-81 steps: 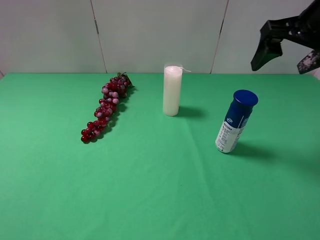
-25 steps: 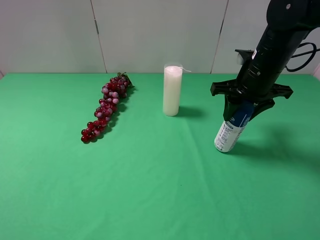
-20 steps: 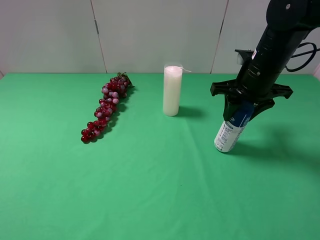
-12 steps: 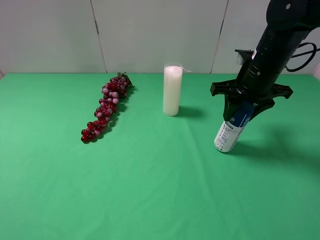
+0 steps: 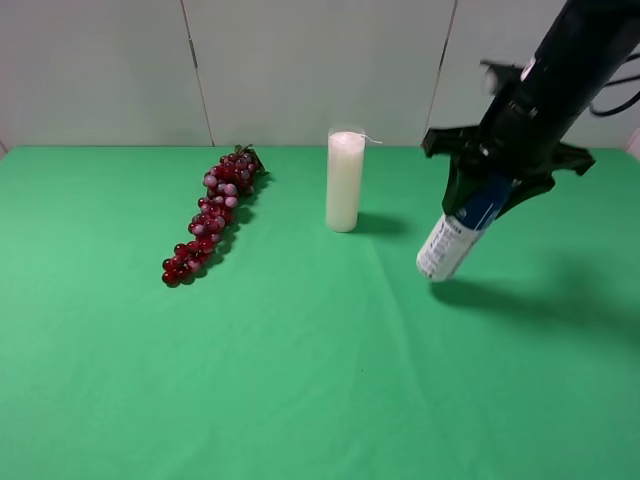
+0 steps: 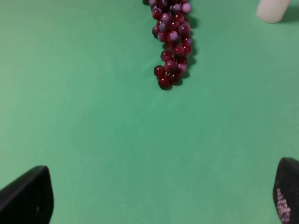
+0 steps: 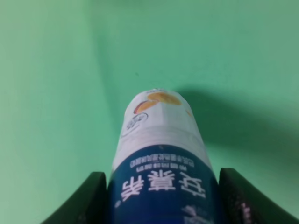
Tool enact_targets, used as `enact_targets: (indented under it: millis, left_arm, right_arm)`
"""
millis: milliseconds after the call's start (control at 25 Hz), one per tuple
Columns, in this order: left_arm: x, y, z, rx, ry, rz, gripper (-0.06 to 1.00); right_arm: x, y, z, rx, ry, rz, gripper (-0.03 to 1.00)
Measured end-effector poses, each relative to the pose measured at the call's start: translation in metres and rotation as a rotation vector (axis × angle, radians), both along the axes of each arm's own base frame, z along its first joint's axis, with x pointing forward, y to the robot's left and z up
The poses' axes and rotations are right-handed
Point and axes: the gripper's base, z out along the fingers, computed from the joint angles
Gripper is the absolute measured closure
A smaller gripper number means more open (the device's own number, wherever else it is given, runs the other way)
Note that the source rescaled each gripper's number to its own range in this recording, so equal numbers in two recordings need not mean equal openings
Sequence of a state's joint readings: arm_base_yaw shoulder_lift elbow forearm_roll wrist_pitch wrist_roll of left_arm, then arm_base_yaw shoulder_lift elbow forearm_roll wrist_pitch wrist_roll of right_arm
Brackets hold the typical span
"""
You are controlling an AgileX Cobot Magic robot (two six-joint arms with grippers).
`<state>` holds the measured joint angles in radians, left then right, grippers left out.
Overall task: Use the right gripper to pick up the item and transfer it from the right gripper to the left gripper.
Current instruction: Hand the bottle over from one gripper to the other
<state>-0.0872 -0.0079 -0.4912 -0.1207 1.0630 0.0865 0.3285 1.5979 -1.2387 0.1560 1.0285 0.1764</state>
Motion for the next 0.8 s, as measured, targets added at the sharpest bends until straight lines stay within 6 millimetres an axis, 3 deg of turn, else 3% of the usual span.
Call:
enact_targets:
  millis: [360, 520, 800]
  left_arm:
    - [0.000, 0.000, 0.000, 0.000, 0.000, 0.000, 0.07]
    - [0.000, 0.000, 0.000, 0.000, 0.000, 0.000, 0.07]
    - [0.000, 0.000, 0.000, 0.000, 0.000, 0.000, 0.07]
  right_arm:
    - [-0.044, -0.007, 0.065, 0.253, -0.243, 0.074, 0.97]
    - [-0.058, -0.013, 0.065, 0.400, -0.319, 0.090, 0.97]
    - [-0.073, -0.008, 0.047, 0.644, -0.417, 0.150, 0.97]
